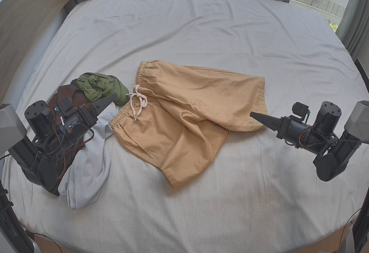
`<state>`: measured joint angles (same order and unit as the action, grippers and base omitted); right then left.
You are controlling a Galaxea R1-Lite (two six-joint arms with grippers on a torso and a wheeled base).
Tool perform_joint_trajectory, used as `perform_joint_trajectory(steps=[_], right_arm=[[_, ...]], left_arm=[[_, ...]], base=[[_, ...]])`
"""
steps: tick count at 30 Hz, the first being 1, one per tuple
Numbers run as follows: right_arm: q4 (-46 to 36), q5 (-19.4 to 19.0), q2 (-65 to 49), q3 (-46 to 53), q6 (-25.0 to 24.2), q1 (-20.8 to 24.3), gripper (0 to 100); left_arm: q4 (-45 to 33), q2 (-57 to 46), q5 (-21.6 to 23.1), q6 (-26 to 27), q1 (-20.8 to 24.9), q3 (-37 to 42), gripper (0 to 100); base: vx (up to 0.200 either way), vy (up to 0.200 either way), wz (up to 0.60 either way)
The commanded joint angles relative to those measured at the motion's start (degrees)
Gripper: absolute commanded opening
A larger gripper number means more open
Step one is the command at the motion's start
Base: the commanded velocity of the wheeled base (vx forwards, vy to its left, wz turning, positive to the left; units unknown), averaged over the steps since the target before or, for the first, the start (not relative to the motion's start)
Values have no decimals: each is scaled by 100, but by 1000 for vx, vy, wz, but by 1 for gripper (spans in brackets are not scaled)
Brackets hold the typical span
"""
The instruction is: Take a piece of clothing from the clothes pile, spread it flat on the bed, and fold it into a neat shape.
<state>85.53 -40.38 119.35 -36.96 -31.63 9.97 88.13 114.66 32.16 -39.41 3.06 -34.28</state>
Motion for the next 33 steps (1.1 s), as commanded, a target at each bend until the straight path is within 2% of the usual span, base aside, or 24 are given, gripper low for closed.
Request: perform_joint_trajectory(steps=[1, 8, 12, 31, 33], right_arm=[[8, 3, 353, 31, 17, 75, 100], [157, 3, 722, 31, 26, 242, 100], [192, 21, 968, 31, 26, 471, 100], [-71, 30, 1899, -777, -168, 954, 100], [-71, 232, 1952, -857, -159, 1059, 100]], left_arm=[[12, 65, 1, 4, 125, 97, 100], [12, 258, -43, 118, 257, 220, 100], [12, 522, -43, 505, 265, 202, 100], [20, 504, -34, 513, 300, 202, 100], [20, 487, -34, 505, 300, 202, 100]], base=[[0, 0, 0], [0, 0, 0], [0, 0, 0], [0, 0, 0], [0, 0, 0]])
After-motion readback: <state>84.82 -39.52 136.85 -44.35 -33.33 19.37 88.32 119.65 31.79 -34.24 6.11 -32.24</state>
